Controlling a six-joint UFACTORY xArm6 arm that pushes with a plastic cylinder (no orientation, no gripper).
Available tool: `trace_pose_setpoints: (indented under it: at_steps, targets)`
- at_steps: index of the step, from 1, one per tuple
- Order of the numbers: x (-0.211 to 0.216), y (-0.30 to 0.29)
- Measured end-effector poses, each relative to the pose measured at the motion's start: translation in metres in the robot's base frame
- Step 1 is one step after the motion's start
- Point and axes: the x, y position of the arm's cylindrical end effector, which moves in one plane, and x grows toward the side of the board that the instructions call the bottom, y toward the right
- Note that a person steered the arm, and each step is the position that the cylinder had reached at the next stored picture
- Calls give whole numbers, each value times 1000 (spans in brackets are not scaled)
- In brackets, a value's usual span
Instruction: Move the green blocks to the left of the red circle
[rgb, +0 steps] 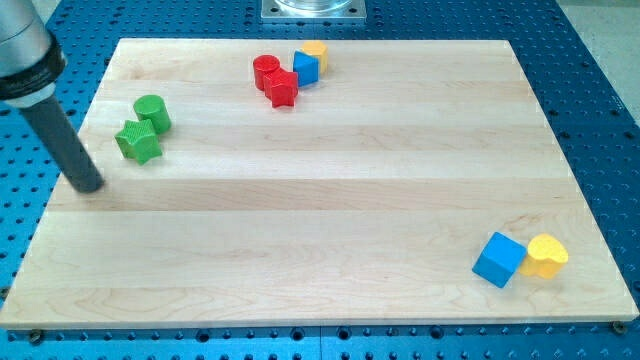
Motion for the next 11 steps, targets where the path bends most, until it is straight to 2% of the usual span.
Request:
trace_pose_setpoints:
  at_steps: [1, 2, 3, 4, 5, 6, 7, 8, 9, 10, 11]
  targets:
    - [-50, 70]
    - [-67, 143]
    - [-75, 173]
    - [-78, 121]
    - [-100, 117]
    - [-128, 139]
    - [-121, 156]
    - [-79, 109]
    - [-79, 14]
    - [-99, 11]
    - [-117, 50]
